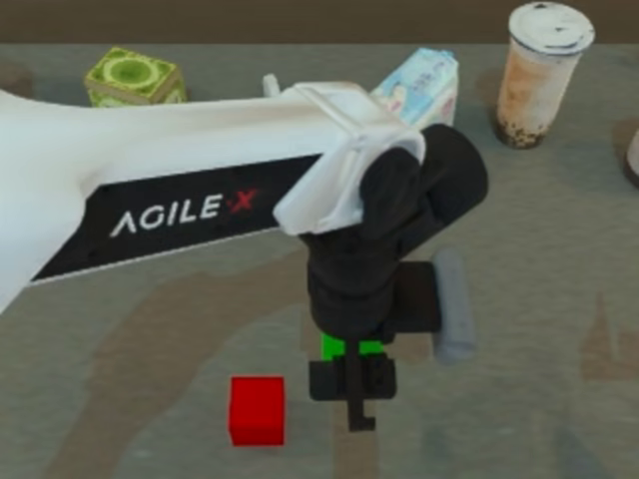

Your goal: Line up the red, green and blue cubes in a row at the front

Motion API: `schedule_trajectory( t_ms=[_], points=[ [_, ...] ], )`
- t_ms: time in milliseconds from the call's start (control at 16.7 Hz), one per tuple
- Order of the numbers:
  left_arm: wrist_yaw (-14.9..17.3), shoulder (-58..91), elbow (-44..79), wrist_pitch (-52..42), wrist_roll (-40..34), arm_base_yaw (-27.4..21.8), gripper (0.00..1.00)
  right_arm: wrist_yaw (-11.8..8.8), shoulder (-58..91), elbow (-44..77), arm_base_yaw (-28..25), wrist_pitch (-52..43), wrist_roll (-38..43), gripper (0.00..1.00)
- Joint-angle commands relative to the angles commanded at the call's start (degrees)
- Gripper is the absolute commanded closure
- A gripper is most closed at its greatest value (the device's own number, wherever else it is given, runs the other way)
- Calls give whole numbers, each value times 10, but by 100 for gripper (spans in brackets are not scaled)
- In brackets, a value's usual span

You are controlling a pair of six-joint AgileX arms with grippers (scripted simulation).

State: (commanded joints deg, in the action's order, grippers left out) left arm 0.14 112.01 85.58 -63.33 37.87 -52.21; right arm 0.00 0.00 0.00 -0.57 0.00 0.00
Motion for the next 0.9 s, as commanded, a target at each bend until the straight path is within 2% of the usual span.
schedule_trajectory(
  t_ms=[180,480,780,900],
  points=[
    [0,8,-17,24,1,-1,100,0,0,0,0,0,0,0],
    [0,46,-79,130,0,-2,100,0,0,0,0,0,0,0],
    [0,53,-89,143,0,-2,100,0,0,0,0,0,0,0],
    [0,53,-89,143,0,-2,85,0,0,0,0,0,0,0]
  ],
)
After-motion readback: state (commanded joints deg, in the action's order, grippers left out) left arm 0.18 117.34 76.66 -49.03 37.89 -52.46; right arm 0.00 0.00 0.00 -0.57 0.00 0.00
